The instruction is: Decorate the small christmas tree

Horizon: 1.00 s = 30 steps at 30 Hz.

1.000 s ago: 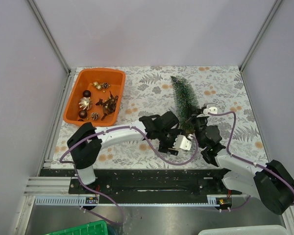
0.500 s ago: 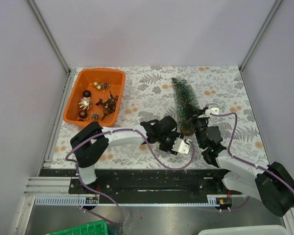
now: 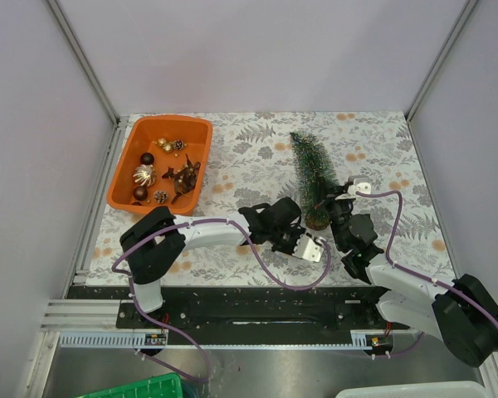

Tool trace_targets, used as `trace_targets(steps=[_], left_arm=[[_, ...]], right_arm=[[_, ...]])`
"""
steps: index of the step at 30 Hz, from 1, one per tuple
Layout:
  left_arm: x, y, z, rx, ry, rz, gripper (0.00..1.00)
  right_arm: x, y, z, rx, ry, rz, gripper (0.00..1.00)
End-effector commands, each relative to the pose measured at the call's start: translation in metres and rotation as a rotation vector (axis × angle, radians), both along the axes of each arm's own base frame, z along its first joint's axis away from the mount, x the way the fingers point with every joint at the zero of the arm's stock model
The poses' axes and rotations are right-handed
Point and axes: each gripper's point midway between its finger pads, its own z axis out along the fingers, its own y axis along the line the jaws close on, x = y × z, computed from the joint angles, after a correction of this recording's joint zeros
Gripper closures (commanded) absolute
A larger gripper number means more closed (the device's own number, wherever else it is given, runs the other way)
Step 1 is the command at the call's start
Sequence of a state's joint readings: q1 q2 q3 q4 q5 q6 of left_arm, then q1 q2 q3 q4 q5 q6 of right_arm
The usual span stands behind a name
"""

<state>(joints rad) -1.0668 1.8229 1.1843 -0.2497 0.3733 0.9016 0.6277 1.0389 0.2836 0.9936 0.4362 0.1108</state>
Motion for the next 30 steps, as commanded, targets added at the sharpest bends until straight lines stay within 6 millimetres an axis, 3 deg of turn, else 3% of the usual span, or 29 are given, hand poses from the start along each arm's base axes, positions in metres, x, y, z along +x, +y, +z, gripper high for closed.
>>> trace_targets(steps=[1,6,12,18,24,28,30], left_arm=[[-0.024,-0.001,0.025,-0.039,0.094,-0.052,0.64],[-0.030,-0.005,0.032,-0.054,0.159,-0.040,0.48],[-0.011,-0.030,0.054,-0.137,0.299,0.101,0.47],[0.003,-0.038,0.058,-0.180,0.380,0.213,0.47],[-0.004,-0.033,0.050,-0.162,0.401,0.198,0.55],[-0.001,-0.029,0.050,-0.161,0.355,0.191,0.69],[0.002,-0.023,0.051,-0.156,0.324,0.207,0.82]], right_arm=[[-0.002,-0.002,0.001,0.014,0.002,-0.010,1.00],[-0.001,-0.001,0.000,0.013,0.002,-0.008,1.00],[-0.003,-0.003,0.000,0.012,0.001,-0.013,1.00],[-0.004,-0.004,0.001,0.017,-0.002,-0.016,1.00],[-0.003,-0.005,0.001,0.022,-0.001,-0.019,1.00],[-0.003,-0.005,-0.001,0.021,0.002,-0.021,1.00],[-0.003,-0.005,0.000,0.024,0.001,-0.022,1.00]])
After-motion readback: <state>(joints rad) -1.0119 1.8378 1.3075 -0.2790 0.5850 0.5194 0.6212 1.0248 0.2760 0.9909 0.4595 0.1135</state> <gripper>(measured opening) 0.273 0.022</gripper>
